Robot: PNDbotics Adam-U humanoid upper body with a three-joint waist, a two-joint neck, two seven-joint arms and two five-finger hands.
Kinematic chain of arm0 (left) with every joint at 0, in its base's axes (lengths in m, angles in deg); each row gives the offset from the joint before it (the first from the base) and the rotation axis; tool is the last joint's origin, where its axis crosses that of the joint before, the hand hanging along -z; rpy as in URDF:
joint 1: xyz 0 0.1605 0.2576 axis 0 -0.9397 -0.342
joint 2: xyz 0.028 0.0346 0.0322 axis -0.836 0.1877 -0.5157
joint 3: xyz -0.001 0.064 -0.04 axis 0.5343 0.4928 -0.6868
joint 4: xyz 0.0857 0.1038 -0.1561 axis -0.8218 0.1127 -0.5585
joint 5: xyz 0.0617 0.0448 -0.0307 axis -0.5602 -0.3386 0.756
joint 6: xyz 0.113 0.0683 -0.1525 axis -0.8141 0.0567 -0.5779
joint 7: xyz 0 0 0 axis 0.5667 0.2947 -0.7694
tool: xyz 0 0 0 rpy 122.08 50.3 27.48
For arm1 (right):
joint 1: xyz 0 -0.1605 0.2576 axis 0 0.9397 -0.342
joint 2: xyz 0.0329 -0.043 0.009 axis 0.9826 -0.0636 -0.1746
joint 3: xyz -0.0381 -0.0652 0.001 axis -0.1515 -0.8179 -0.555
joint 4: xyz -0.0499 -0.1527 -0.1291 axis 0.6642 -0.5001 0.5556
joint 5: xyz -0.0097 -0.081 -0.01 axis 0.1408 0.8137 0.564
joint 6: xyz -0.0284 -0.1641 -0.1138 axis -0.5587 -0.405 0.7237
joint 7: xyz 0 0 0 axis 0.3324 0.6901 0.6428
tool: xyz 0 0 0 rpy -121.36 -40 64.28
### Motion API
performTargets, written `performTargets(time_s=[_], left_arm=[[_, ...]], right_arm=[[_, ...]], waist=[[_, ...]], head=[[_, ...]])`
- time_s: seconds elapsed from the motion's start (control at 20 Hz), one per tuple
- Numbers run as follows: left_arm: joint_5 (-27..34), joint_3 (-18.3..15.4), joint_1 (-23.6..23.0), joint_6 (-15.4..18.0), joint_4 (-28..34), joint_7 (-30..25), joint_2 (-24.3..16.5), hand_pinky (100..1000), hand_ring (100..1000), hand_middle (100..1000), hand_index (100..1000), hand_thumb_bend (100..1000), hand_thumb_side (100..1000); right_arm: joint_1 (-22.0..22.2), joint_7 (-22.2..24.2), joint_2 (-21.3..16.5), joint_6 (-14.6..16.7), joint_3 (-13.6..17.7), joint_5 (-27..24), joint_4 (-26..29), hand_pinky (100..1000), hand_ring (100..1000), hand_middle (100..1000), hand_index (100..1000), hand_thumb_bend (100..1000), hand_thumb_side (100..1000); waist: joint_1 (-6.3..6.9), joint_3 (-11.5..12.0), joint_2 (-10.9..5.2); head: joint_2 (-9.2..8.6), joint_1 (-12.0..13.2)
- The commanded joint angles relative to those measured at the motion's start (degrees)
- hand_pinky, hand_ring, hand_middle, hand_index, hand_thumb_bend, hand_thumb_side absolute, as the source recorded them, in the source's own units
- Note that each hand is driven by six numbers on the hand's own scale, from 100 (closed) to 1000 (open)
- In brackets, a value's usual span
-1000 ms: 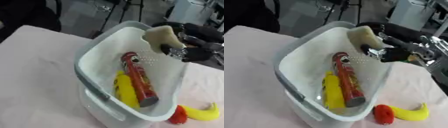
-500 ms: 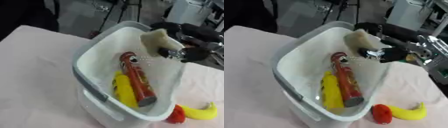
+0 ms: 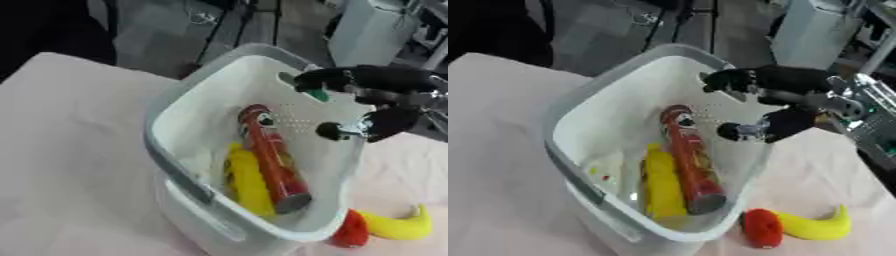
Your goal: Pick up objects on the table and place them in the box.
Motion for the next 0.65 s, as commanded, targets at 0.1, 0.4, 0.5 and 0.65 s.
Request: performTargets(time_s=[0.1, 0.4, 0.5, 0.65], left_arm=[[-0.26, -0.31, 0.10, 0.17, 0.70, 0.44, -0.30, 592, 465, 602, 667, 100, 963], [-0.81, -0.69, -0.50, 0.11, 0.70, 0.81, -1.10, 591, 465, 601, 666, 100, 964], [-1.06, -0.80, -0.55, 0.04, 0.70, 0.96, -1.35, 591, 465, 601, 666, 100, 964], [-1.44, -0.92, -0.51, -0.13, 0.70, 1.14, -1.73, 591, 465, 601, 666, 100, 964]], right_arm=[[0.31, -2.21, -2.77, -0.99, 2.60, -2.25, 2.16, 1000, 1000, 1000, 1000, 308, 1000], [4.54, -17.54, -4.36, -7.42, 8.08, -6.26, 9.69, 999, 1000, 911, 1000, 100, 955], [7.05, -23.36, -4.70, -9.94, 9.83, -6.28, 13.74, 981, 992, 867, 978, 100, 946], [10.82, -30.14, -3.99, -12.41, 12.77, -5.71, 20.08, 956, 961, 823, 911, 100, 912]], waist=[[0.58, -0.76, -1.18], [0.58, -3.04, -1.65], [0.58, -3.40, -1.80], [0.58, -3.86, -1.97]], head=[[-0.34, -0.07], [-0.36, 1.84], [-0.51, 2.52], [-0.90, 3.89]])
